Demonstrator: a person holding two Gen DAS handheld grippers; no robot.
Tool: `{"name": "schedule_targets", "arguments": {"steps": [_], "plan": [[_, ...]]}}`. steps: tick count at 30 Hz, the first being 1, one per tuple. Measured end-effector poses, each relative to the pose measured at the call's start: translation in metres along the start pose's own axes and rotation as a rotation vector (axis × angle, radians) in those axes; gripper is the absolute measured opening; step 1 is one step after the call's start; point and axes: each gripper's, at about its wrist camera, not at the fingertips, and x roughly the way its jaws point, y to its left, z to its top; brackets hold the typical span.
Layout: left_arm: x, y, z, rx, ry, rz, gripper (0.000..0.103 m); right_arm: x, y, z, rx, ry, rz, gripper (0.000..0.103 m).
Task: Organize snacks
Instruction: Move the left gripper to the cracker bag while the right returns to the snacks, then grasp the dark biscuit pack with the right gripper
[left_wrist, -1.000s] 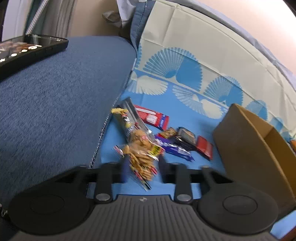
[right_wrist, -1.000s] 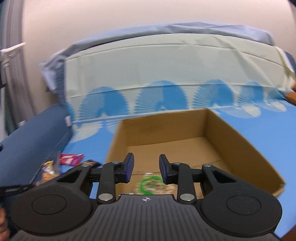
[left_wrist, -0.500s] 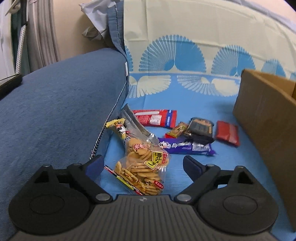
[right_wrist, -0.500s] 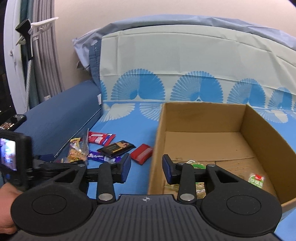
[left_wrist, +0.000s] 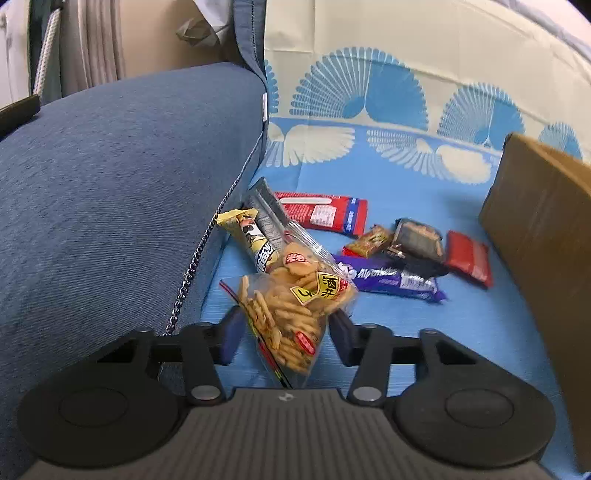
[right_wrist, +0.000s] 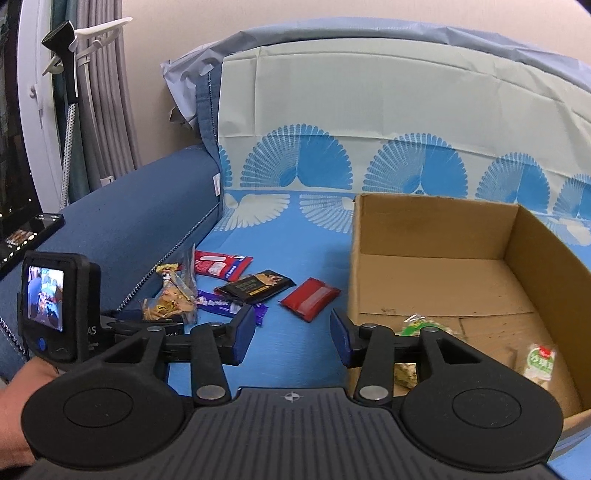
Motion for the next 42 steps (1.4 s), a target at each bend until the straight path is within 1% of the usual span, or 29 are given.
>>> {"name": "schedule_targets", "arguments": {"steps": [2, 4, 9, 11, 14, 15, 17, 19, 22, 26, 32, 39, 40, 42], "plan": [[-0.009, 0.007, 0.002, -0.033, -0.015, -0.043, 0.048, 0.003, 0.004, 0.001, 0.009, 0.000, 0.008, 0.047], [-0.018, 0.014, 0.003, -0.060, -0.026, -0.094, 0.047, 0.005, 0.008, 0.004, 0.018, -0.002, 0.017, 0.047], [-0.040, 0.029, -0.001, -0.126, 0.027, -0.183, 0.044, 0.006, 0.018, 0.007, 0.030, -0.007, 0.045, 0.048], [-0.048, 0.034, -0.003, -0.141, 0.041, -0.202, 0.042, 0.006, 0.021, 0.008, 0.028, -0.008, 0.055, 0.048], [-0.050, 0.036, -0.005, -0.153, 0.074, -0.224, 0.042, 0.005, 0.023, 0.008, 0.025, -0.004, 0.065, 0.048], [-0.048, 0.036, -0.005, -0.154, 0.083, -0.218, 0.043, 0.006, 0.023, 0.008, 0.024, -0.002, 0.067, 0.048], [-0.041, 0.036, -0.005, -0.166, 0.121, -0.206, 0.053, 0.005, 0.022, 0.008, 0.024, 0.001, 0.068, 0.048], [-0.033, 0.037, -0.007, -0.184, 0.157, -0.213, 0.058, 0.005, 0.020, 0.008, 0.025, 0.004, 0.068, 0.049], [-0.024, 0.039, -0.007, -0.201, 0.188, -0.213, 0.068, 0.005, 0.018, 0.008, 0.034, 0.009, 0.065, 0.051], [-0.022, 0.040, -0.007, -0.206, 0.196, -0.229, 0.072, 0.005, 0.016, 0.009, 0.046, 0.015, 0.067, 0.053], [-0.017, 0.037, -0.006, -0.205, 0.202, -0.227, 0.072, 0.005, 0.015, 0.008, 0.043, 0.024, 0.073, 0.054], [-0.014, 0.035, -0.006, -0.215, 0.188, -0.225, 0.072, 0.006, 0.013, 0.002, 0.032, 0.045, 0.066, 0.055], [-0.014, 0.035, -0.006, -0.215, 0.185, -0.227, 0.071, 0.006, 0.013, 0.001, 0.032, 0.047, 0.064, 0.055], [-0.015, 0.035, -0.005, -0.217, 0.175, -0.235, 0.063, 0.006, 0.012, -0.001, 0.035, 0.044, 0.059, 0.055]]}}
